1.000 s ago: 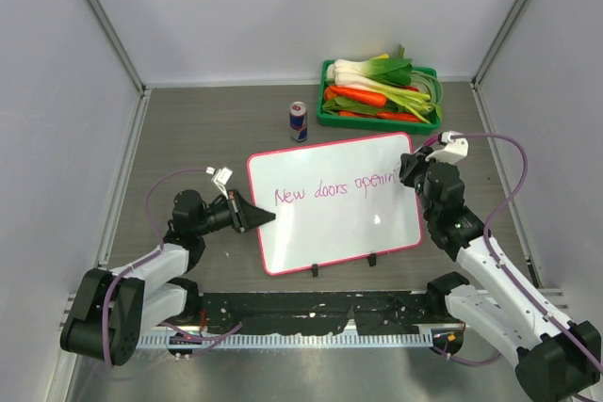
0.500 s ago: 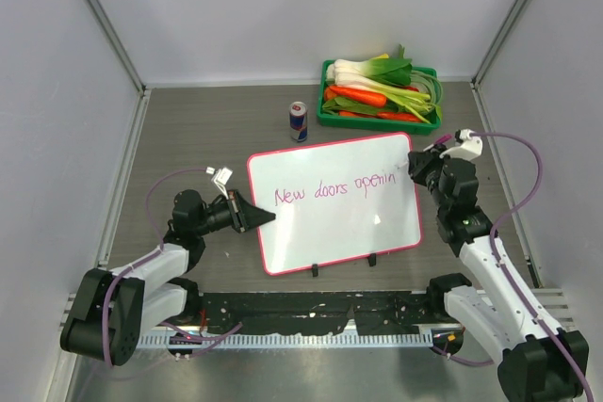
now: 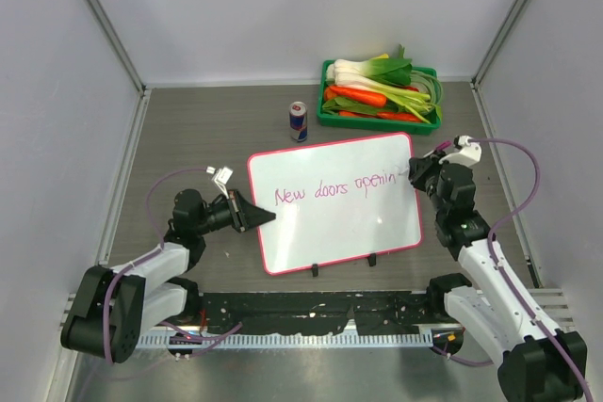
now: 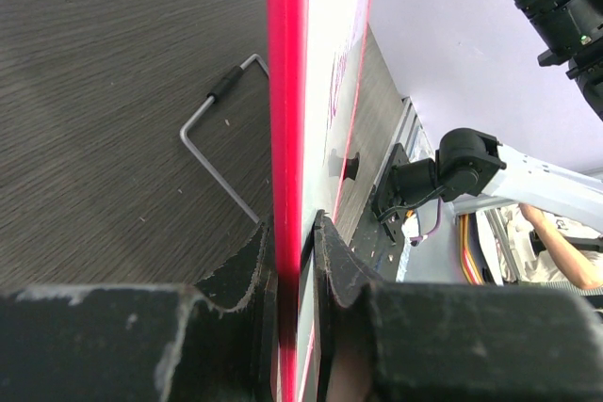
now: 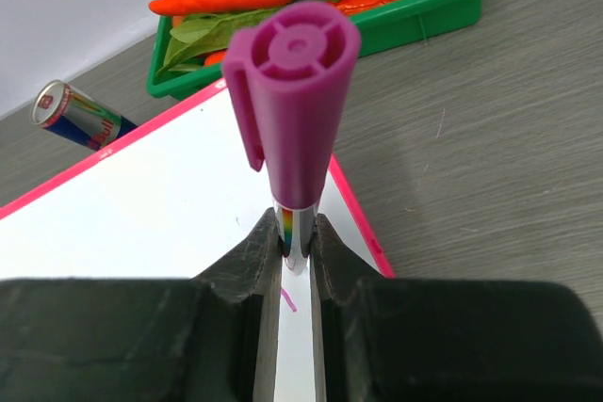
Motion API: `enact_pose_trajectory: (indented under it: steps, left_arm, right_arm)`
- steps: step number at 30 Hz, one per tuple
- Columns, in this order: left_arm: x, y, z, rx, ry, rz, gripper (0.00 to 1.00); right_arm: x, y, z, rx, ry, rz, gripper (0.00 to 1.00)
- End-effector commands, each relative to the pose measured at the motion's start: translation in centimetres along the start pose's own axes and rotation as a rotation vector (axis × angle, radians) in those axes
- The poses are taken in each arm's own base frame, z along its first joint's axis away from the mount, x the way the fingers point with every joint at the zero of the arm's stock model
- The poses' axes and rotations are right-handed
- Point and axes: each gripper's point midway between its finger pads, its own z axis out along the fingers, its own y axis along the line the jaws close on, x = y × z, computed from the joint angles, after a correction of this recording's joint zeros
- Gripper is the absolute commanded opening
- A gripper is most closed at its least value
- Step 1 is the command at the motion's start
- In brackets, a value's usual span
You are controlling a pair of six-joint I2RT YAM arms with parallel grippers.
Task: Write a sentence on the whiteboard
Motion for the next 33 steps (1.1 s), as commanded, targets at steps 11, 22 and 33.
enact_pose_trajectory:
  steps: [11, 22, 33]
  left_arm:
    - [-0.1, 1.7, 0.2, -0.062, -0.014, 0.074, 0.0]
    - [-0.2, 1.6, 0.2, -0.06, -0.016, 0.076, 0.0]
    - [-0.2, 1.6, 0.1, -0.061, -0.017, 0.076, 0.0]
  right_arm:
    - [-1.6, -0.2, 0.4, 0.017, -0.086, 0.046, 0.01]
    - [-1.3, -0.1, 1.2, 0.022, -0.07, 0.042, 0.01]
    - [0.1, 0.3, 0.7, -0.018, -0.015, 0.027, 0.01]
